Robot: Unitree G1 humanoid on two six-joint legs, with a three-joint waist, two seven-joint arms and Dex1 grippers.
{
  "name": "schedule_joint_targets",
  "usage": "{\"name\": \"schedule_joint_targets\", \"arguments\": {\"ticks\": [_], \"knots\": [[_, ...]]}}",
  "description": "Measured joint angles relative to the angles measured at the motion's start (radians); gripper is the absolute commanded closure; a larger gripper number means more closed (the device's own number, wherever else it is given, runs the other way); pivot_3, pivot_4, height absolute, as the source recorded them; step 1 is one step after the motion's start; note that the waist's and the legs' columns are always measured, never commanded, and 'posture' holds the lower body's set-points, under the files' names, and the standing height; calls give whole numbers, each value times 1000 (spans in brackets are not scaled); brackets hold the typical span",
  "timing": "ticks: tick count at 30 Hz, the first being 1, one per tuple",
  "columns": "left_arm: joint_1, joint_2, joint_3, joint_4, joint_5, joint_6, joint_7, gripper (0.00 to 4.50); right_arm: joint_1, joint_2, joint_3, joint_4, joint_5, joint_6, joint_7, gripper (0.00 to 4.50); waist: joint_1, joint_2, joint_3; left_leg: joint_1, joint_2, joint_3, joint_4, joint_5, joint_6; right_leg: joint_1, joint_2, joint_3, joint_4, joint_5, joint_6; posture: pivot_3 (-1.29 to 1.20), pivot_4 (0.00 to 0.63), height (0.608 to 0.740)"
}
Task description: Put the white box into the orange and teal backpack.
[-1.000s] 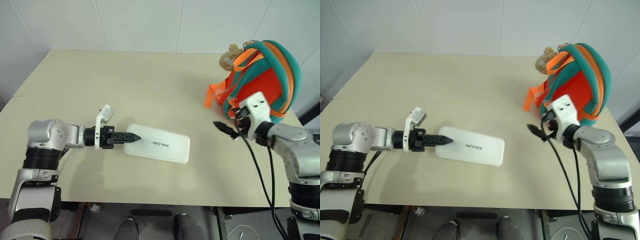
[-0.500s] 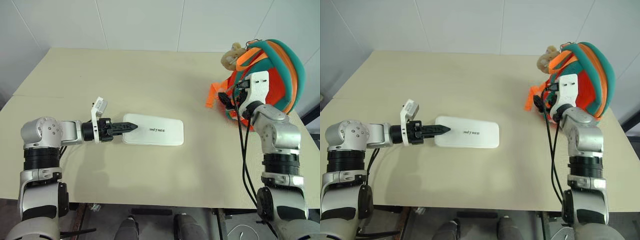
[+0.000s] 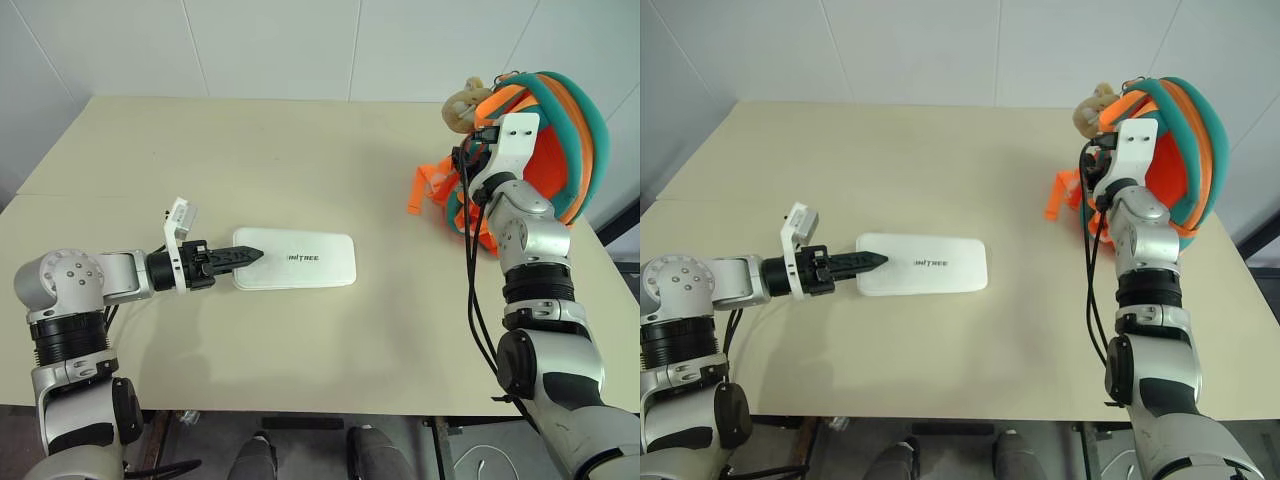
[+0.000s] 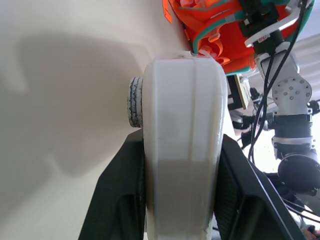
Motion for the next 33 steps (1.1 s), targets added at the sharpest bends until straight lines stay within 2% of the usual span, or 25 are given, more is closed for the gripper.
{"name": "schedule_joint_targets", "arguments": {"ticks": [3, 4, 12, 16, 20, 24, 26, 33], "knots": [[-1, -1, 57, 1, -3, -3, 24, 3180, -4, 8, 0, -6, 29, 6, 29, 4460, -5, 0, 0, 0, 0, 0, 0, 0, 0, 0, 0, 0, 0, 0, 0, 0, 150, 740], [-5, -2, 81, 4, -3, -7, 33, 3180, -4, 10, -1, -13, 38, 10, 40, 4500, -6, 0, 0, 0, 0, 0, 0, 0, 0, 0, 0, 0, 0, 0, 0, 0, 150, 740], [-97, -1, 229, 95, 6, -92, 137, 3182, -3, 30, 41, -199, 115, 102, 173, 4500, -10, 0, 0, 0, 0, 0, 0, 0, 0, -1, 0, 0, 0, 0, 0, 0, 150, 740], [-141, 40, 276, 197, 33, -173, 191, 3182, 7, 44, 74, -326, 166, 188, 238, 4500, -12, 0, 0, -1, 0, 0, -1, 0, 0, -2, 0, 0, 1, 0, 0, 0, 150, 740], [-158, 99, 275, 244, 36, -218, 192, 3183, 37, 49, 119, -472, 233, 287, 314, 4500, -11, 1, 0, -3, 1, 0, -2, 1, -3, -5, 0, 0, 4, 0, 0, 0, 150, 740], [-165, 151, 256, 287, 40, -274, 181, 3183, 52, 52, 166, -617, 314, 387, 387, 4500, -9, 1, 0, -14, 1, 0, 1, 4, -7, -18, 0, -1, 10, 0, 0, 0, 150, 740], [-168, 167, 246, 319, 43, -300, 172, 3183, 69, 47, 188, -688, 350, 428, 423, 4500, -7, 0, 0, -15, 1, 0, 1, 4, -8, -18, 0, -2, 10, 0, 0, 0, 150, 740], [-215, 251, 202, 406, 59, -376, 116, 3183, 106, -40, 226, -871, 479, 541, 561, 4500, -5, 0, 0, -15, 1, 0, 1, 5, -7, -18, 0, -3, 10, 0, 0, 0, 150, 740]]}}
